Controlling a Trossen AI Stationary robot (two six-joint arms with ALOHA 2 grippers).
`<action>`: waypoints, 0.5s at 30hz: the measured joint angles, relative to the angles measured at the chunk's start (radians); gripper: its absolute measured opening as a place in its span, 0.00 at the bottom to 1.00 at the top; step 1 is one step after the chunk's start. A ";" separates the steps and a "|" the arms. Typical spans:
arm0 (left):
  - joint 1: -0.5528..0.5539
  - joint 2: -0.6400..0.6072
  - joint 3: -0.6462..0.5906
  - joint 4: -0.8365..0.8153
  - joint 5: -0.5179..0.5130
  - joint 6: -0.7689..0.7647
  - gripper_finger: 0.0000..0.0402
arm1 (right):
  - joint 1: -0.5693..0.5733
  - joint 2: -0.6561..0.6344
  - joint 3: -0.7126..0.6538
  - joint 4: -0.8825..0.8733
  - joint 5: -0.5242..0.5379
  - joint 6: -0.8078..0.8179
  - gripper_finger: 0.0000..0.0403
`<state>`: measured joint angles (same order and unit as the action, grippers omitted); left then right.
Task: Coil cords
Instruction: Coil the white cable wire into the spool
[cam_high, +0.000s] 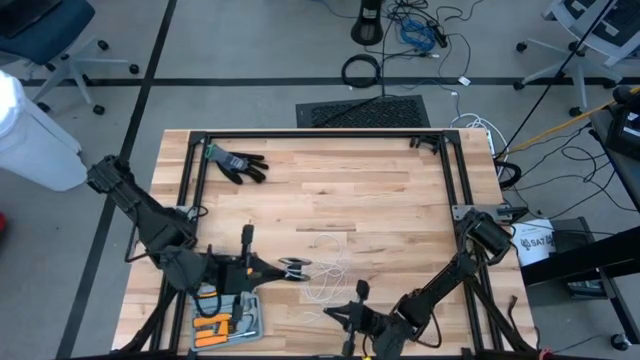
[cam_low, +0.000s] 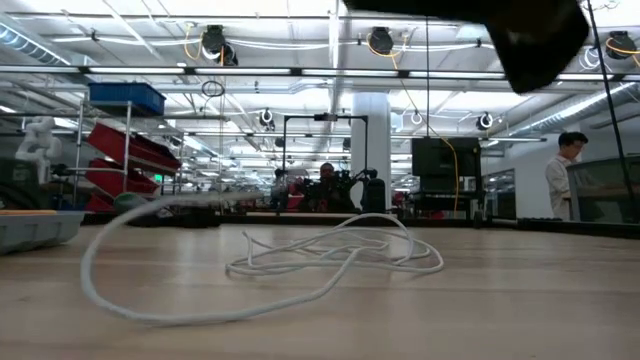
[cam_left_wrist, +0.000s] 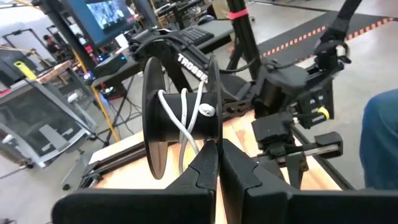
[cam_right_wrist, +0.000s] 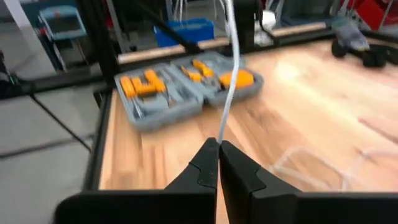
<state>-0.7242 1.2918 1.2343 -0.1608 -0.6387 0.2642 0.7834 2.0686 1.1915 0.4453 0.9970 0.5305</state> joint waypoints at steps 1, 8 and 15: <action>-0.007 -0.005 0.000 -0.004 -0.014 -0.005 0.02 | 0.003 0.000 0.000 -0.037 0.000 0.029 0.00; -0.043 -0.029 0.000 -0.024 -0.051 -0.025 0.02 | 0.010 -0.067 -0.001 -0.346 -0.003 0.214 0.00; -0.053 -0.035 0.000 -0.075 -0.084 -0.056 0.02 | 0.011 -0.189 -0.001 -0.618 -0.064 0.263 0.00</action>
<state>-0.7769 1.2572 1.2346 -0.2354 -0.7227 0.2083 0.7940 1.8798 1.1908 -0.1729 0.9325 0.7934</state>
